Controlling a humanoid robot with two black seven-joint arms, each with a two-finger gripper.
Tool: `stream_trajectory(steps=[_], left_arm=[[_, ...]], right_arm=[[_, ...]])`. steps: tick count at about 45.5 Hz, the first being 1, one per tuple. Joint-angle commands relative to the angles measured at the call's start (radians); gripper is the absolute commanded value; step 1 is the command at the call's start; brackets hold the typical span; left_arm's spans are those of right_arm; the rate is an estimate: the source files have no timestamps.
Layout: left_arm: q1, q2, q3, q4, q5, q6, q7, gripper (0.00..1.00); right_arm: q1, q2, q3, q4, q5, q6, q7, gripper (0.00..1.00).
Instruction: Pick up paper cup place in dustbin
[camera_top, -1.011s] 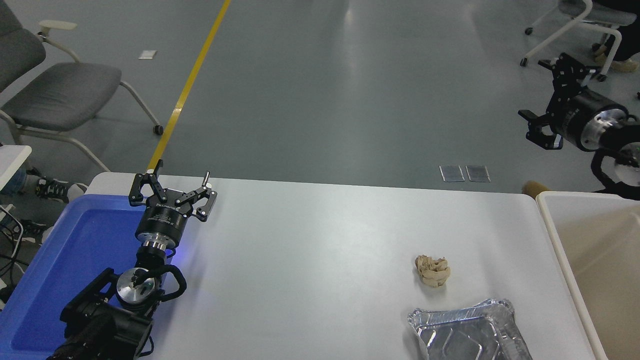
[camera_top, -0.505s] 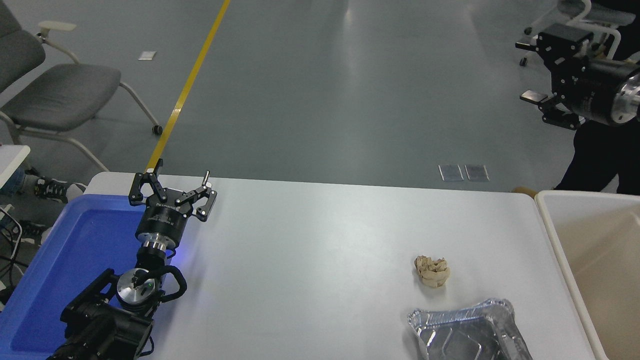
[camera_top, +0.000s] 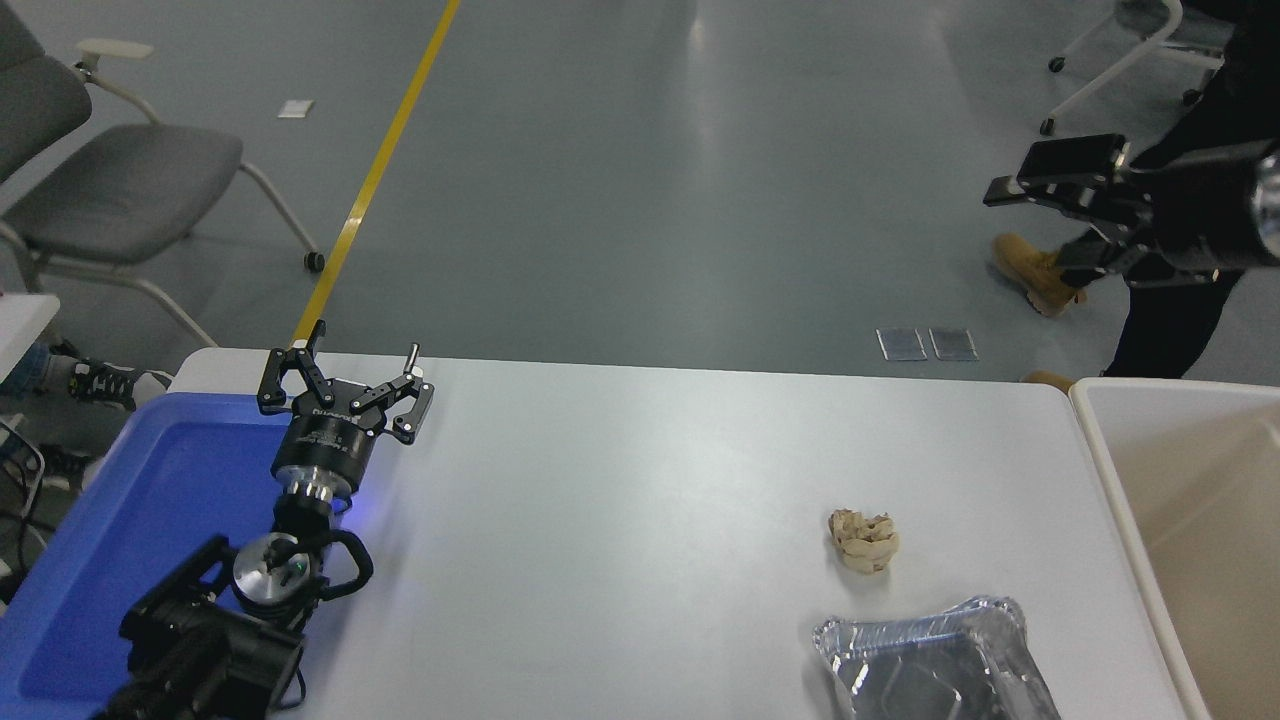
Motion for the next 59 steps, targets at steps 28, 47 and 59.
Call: stream_trajectory(steps=[28, 47, 59], left_arm=[[0.0, 0.0, -0.002, 0.0, -0.001, -0.001, 0.0, 0.99], [0.002, 0.0, -0.002, 0.0, -0.001, -0.001, 0.0, 0.99], [0.002, 0.0, -0.002, 0.0, -0.001, 0.001, 0.0, 0.99]], right_arm=[[0.218, 0.508, -0.362, 0.226, 0.003, 0.237, 0.005, 1.0], [0.34, 0.491, -0.403, 0.232, 0.407, 0.387, 0.002, 1.0], [0.358, 0.561, -0.403, 0.232, 0.457, 0.387, 0.005, 1.0]])
